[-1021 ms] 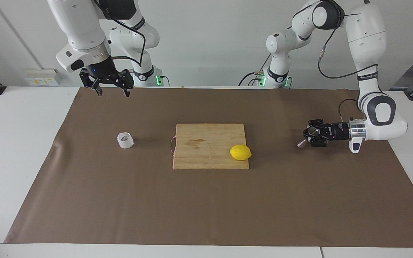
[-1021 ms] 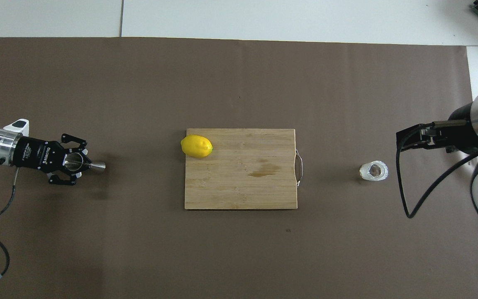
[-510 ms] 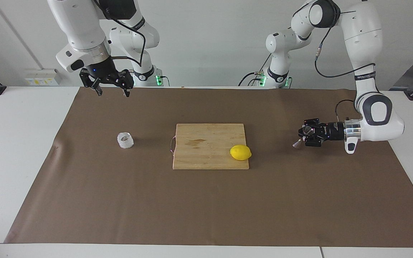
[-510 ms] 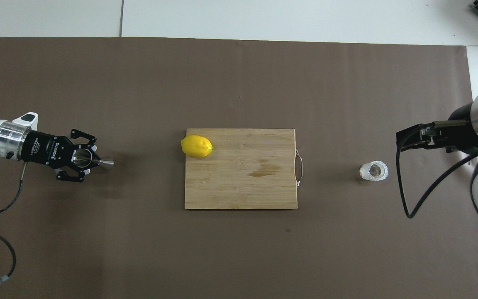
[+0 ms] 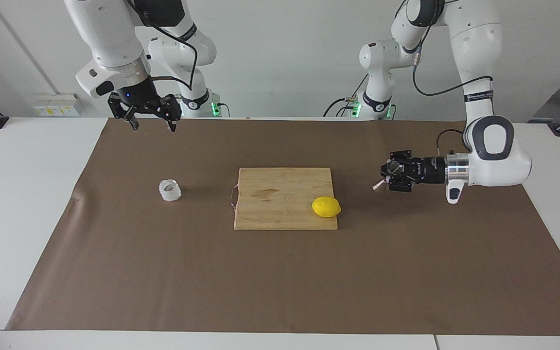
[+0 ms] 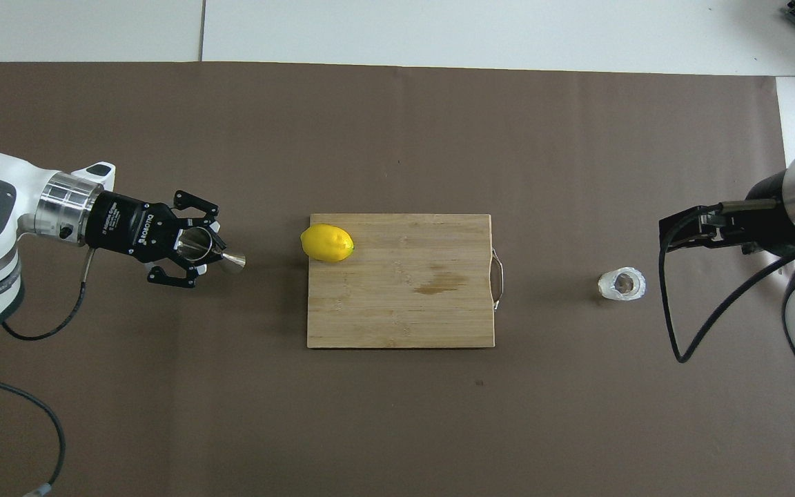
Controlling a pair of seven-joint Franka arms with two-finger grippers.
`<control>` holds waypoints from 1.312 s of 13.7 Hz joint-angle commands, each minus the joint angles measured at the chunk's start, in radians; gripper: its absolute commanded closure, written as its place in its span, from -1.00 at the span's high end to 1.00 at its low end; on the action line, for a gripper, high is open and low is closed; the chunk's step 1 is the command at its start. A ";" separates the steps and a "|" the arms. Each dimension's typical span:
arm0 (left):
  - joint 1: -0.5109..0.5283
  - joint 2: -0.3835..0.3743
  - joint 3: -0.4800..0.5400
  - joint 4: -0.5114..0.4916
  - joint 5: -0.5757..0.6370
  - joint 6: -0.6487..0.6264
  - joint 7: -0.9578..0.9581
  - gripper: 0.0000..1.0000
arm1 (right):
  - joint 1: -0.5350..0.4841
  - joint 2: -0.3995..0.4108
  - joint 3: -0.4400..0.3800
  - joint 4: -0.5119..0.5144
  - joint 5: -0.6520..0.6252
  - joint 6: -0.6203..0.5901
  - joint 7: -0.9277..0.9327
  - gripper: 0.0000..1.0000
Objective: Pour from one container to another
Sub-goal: 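Lift the metal cup with the left gripper toward the cutting board, then lower the metal cup onto the board and open the left gripper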
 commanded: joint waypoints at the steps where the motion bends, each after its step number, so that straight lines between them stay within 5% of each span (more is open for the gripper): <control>1: -0.110 -0.043 0.019 -0.022 -0.068 0.088 -0.097 -1.00 | -0.003 -0.023 -0.008 -0.023 0.030 0.003 -0.027 1.00; 13: -0.552 -0.023 0.008 -0.090 -0.430 0.768 -0.269 -1.00 | -0.003 -0.023 -0.009 -0.023 0.030 0.003 -0.027 1.00; 18: -0.641 0.006 0.006 -0.136 -0.583 0.882 -0.128 -1.00 | -0.002 -0.023 -0.008 -0.023 0.030 0.003 -0.027 1.00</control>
